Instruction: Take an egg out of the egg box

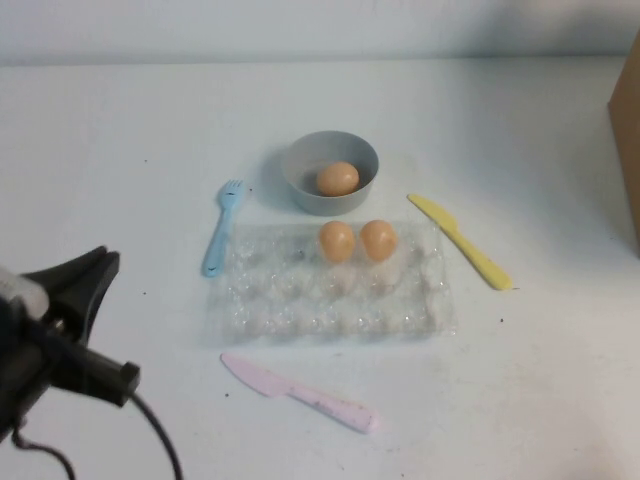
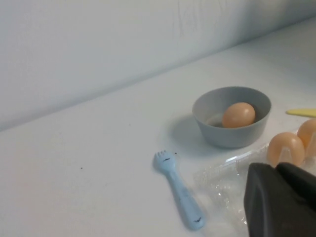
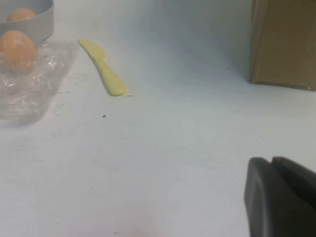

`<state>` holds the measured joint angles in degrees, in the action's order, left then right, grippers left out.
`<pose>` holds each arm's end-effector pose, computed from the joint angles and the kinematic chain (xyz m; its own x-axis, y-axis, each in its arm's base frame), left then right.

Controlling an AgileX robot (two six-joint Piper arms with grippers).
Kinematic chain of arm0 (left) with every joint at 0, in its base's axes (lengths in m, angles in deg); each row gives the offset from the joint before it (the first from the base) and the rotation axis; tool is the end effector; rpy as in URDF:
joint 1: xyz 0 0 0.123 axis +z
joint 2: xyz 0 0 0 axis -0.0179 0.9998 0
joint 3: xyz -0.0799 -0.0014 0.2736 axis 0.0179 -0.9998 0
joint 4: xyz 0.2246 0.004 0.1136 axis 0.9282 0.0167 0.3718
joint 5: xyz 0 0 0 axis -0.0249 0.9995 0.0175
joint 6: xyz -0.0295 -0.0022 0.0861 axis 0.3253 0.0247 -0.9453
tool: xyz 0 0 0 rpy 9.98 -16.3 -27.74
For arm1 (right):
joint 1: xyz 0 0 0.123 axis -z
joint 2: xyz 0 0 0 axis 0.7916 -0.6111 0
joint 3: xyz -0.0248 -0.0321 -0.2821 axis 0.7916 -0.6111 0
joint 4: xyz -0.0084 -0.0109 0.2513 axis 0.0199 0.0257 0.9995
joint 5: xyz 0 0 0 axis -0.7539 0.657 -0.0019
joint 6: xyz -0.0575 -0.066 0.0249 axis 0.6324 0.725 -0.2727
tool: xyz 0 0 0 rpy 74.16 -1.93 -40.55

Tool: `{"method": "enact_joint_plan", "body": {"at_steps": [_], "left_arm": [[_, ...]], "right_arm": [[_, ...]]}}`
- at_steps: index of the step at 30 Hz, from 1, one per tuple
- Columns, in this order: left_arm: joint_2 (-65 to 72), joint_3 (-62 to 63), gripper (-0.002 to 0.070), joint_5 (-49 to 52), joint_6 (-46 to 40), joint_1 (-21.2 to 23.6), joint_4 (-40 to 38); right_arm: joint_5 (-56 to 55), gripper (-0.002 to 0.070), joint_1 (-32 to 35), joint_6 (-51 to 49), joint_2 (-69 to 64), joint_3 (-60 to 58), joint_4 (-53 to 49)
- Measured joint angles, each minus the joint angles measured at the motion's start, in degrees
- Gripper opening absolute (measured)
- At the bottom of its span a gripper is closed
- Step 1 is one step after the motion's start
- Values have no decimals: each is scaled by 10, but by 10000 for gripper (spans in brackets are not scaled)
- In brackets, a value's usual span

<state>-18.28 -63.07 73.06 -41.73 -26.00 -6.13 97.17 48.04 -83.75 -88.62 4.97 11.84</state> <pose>0.1528 -0.0690 0.2659 -0.0734 0.2118 -0.9746 0.4202 0.8928 0.1623 0.0519 0.0087 0.1724 -0.2894 0.0398 -0.9564 -0.1078 0.9914 0.0738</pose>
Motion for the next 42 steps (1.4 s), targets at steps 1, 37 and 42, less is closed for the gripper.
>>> {"method": "enact_joint_plan", "body": {"at_steps": [1, 37, 42], "left_arm": [[-20, -20, -2, -6, 0, 0, -6], [-230, -210, -3, 73, 70, 7, -60], [-234, -210, -3, 74, 70, 43, -60]], "right_arm": [[0, -18, 0, 0, 0, 0, 0], [0, -18, 0, 0, 0, 0, 0], [0, -18, 0, 0, 0, 0, 0]]}}
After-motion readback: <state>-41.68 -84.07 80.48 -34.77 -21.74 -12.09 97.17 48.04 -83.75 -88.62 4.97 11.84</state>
